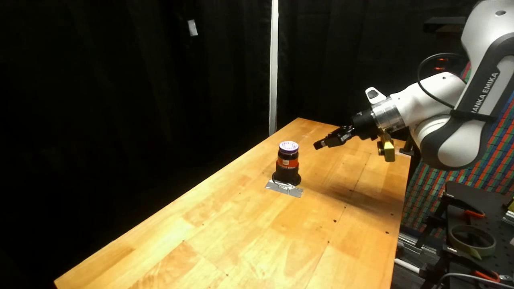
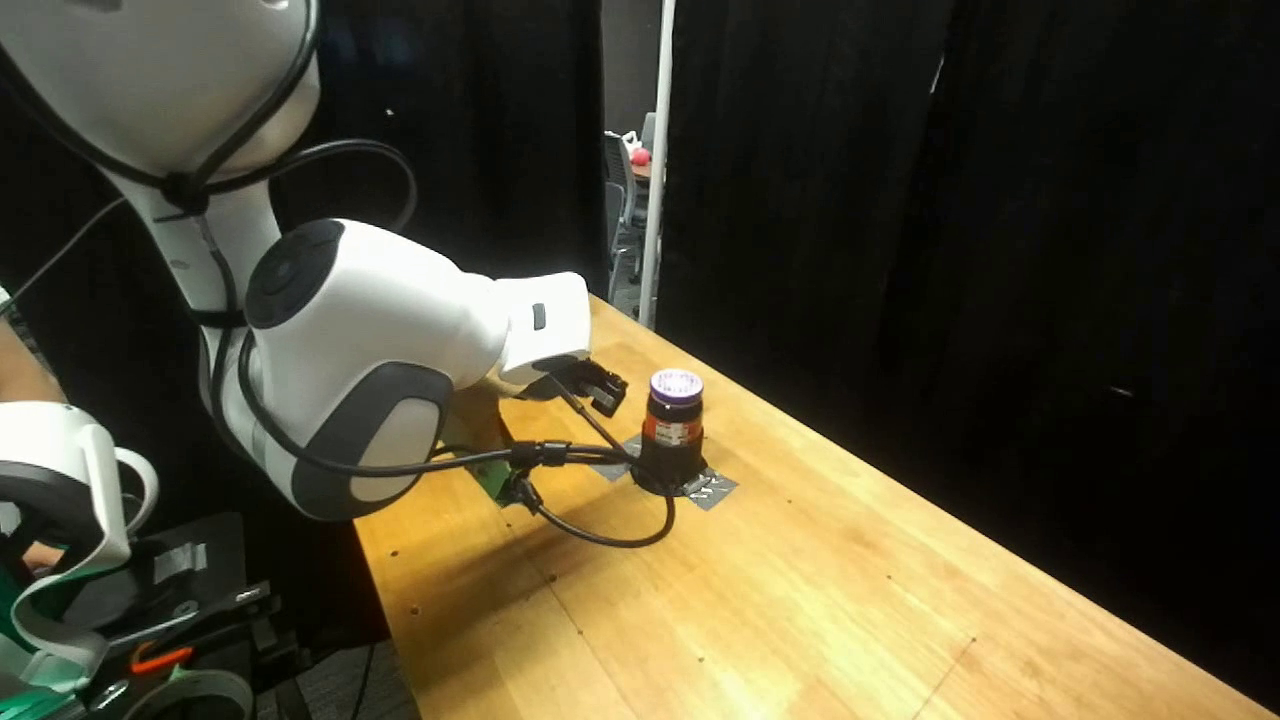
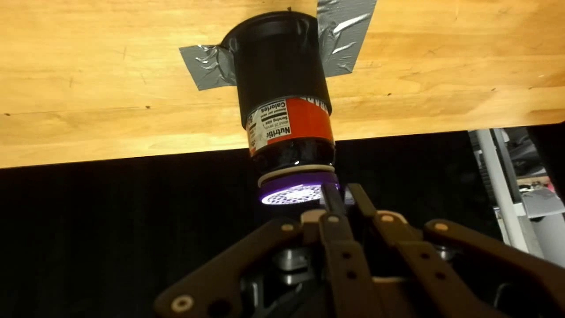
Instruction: Put the rubber band around the jar.
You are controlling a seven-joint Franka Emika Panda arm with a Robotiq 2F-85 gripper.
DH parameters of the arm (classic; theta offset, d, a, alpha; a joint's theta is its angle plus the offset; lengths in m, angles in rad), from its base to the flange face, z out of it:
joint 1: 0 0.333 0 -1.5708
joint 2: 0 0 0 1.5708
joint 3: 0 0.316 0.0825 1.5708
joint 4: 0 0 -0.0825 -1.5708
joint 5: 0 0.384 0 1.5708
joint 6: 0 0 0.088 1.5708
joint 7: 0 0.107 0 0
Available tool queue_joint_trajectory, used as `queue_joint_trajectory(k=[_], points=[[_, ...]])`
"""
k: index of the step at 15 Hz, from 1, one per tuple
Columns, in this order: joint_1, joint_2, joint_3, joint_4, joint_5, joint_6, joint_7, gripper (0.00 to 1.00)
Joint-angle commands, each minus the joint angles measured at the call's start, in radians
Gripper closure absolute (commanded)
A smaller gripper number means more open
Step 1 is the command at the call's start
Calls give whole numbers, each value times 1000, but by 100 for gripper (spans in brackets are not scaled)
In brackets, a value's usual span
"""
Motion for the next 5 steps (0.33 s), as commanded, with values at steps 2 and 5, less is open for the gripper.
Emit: queue_joint_trajectory(k=[2,5], points=[[-20,-18,-22,-22,-100,-28,103,62],[6,6,-33,-11,-68,-16,71,66]])
